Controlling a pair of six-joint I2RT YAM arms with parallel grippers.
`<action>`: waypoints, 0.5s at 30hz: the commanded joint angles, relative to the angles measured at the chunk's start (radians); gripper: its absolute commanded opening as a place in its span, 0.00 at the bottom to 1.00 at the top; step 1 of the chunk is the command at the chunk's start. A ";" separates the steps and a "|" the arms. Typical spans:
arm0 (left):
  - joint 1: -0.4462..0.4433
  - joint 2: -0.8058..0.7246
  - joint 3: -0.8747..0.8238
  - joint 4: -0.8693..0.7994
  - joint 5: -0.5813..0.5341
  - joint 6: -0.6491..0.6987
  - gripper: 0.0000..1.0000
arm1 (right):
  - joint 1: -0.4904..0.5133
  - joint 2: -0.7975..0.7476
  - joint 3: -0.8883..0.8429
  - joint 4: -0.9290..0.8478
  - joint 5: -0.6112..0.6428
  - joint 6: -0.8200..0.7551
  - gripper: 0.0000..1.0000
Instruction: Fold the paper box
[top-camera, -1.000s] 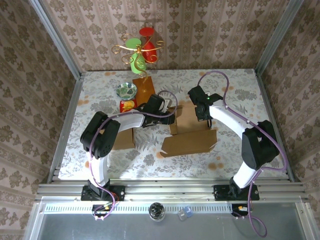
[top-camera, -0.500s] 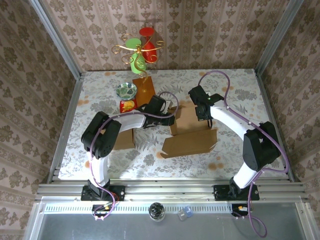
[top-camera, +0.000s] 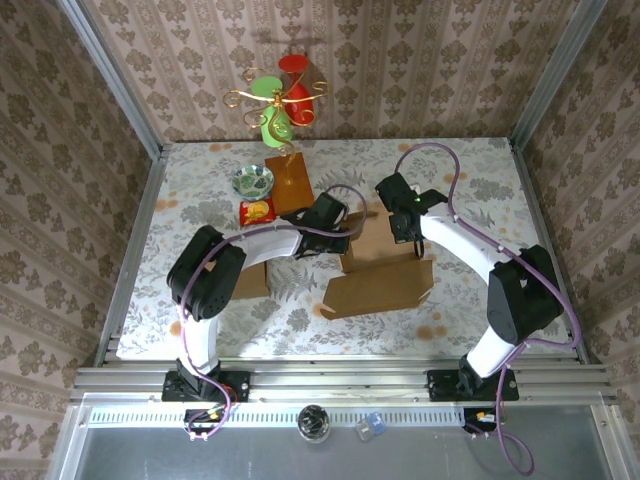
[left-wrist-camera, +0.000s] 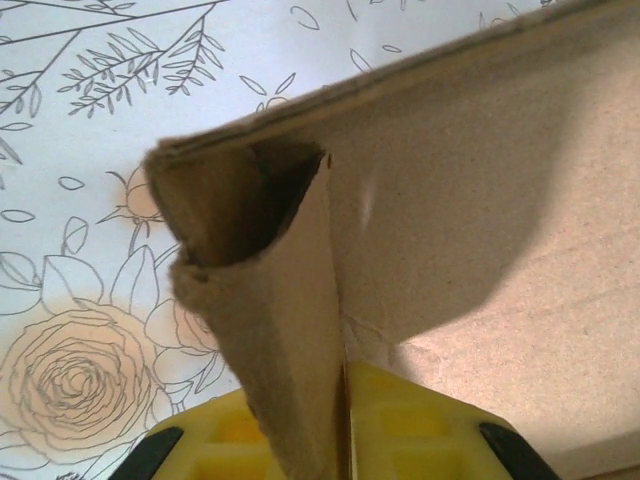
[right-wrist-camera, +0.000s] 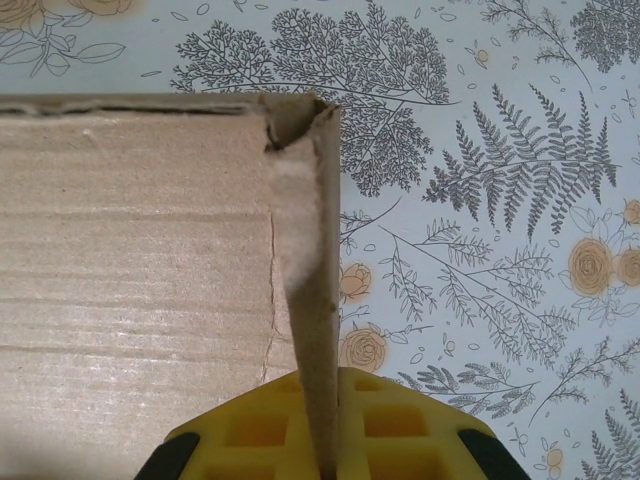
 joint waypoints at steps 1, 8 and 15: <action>-0.013 0.025 0.035 -0.122 -0.086 -0.022 0.14 | 0.007 -0.036 -0.009 0.022 0.022 0.038 0.00; -0.038 0.057 0.106 -0.219 -0.135 -0.068 0.04 | 0.014 -0.033 -0.021 0.024 -0.002 0.056 0.00; -0.037 0.086 0.145 -0.276 -0.123 -0.110 0.00 | 0.015 -0.007 -0.035 0.008 -0.033 0.086 0.00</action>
